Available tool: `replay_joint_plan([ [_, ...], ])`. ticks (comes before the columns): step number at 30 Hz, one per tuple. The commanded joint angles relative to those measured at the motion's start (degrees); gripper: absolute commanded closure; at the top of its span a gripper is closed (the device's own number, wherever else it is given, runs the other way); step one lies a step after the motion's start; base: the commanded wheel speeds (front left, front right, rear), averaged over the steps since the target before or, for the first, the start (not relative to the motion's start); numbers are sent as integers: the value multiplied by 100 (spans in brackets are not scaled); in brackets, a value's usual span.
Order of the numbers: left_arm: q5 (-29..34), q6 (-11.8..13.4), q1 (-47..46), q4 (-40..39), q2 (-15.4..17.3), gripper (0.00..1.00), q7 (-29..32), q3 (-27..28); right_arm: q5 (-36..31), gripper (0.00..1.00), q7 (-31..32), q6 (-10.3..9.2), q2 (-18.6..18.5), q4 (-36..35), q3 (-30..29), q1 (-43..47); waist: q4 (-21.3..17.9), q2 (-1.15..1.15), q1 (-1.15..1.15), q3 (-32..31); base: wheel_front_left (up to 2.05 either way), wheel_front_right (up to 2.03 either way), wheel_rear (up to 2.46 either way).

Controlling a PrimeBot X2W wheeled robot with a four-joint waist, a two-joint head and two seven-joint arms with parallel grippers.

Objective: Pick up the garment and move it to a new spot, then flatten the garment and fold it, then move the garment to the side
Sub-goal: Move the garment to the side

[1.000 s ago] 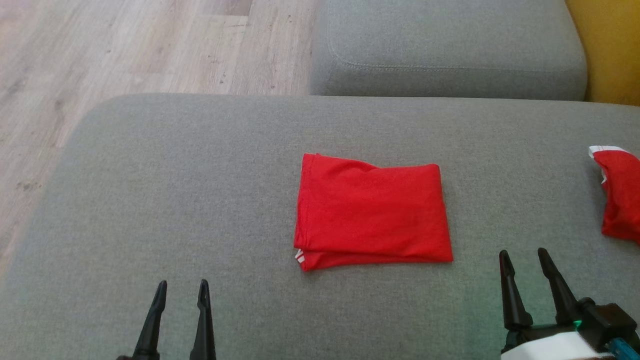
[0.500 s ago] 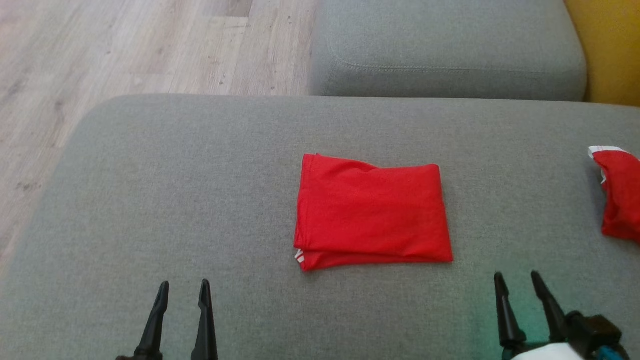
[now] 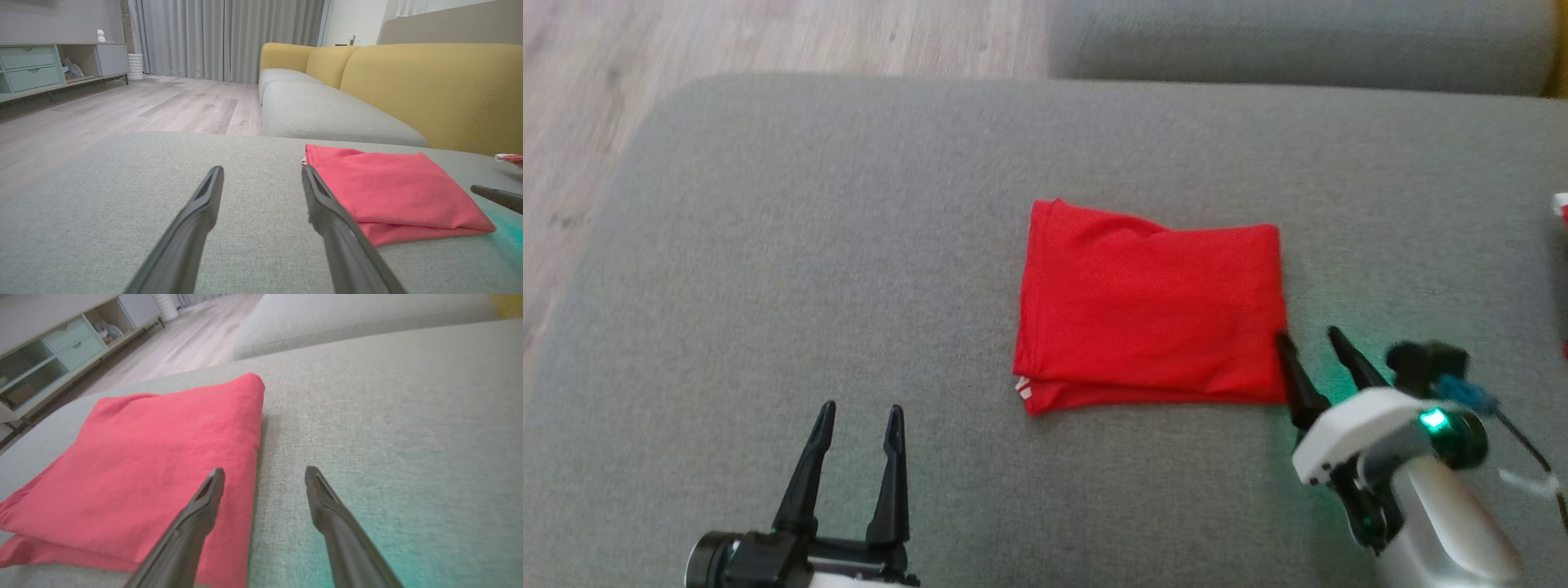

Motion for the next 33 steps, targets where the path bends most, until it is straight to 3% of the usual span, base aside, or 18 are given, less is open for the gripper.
replay_joint_plan([
  [1,13,-26,-231,-131,-32,0,-29,122,143,0,116,-4,-103,-32,277,-194,93,0,-2,171,0,0,0],
  [5,-3,-48,-371,-68,-32,0,-29,57,751,0,536,-4,-163,200,709,-535,180,0,-2,290,0,0,0],
  [6,-1,-41,-393,-61,-32,0,-29,42,904,7,586,-4,-184,230,795,-580,195,0,-2,304,0,0,0],
  [7,0,-30,-409,-55,-32,0,-29,27,1037,53,575,-4,-212,242,860,-618,207,0,-2,310,0,0,0],
  [8,0,-18,-419,-52,-32,0,-29,12,1157,85,511,-4,-240,249,891,-647,215,0,-2,312,0,0,0],
  [9,1,-6,-423,-51,-32,0,-29,0,1244,100,429,-4,-276,251,924,-671,219,0,-2,313,0,0,0],
  [14,-28,63,-420,-106,-32,0,-29,48,1598,100,193,-4,-536,127,1134,-778,44,0,-2,351,0,0,0],
  [22,-87,68,-598,-221,-32,0,-29,56,1418,100,178,-4,-1521,-121,975,-1218,-605,0,-2,692,0,0,0],
  [29,-178,0,-1058,-205,-32,0,-29,-17,1040,100,541,-4,-2483,-859,176,-1375,-974,0,-2,1285,0,0,0],
  [33,-176,-59,-1321,-129,-32,0,-29,-47,677,100,1002,-4,-3022,-1637,-746,-1088,-1103,0,-2,1562,0,0,0],
])
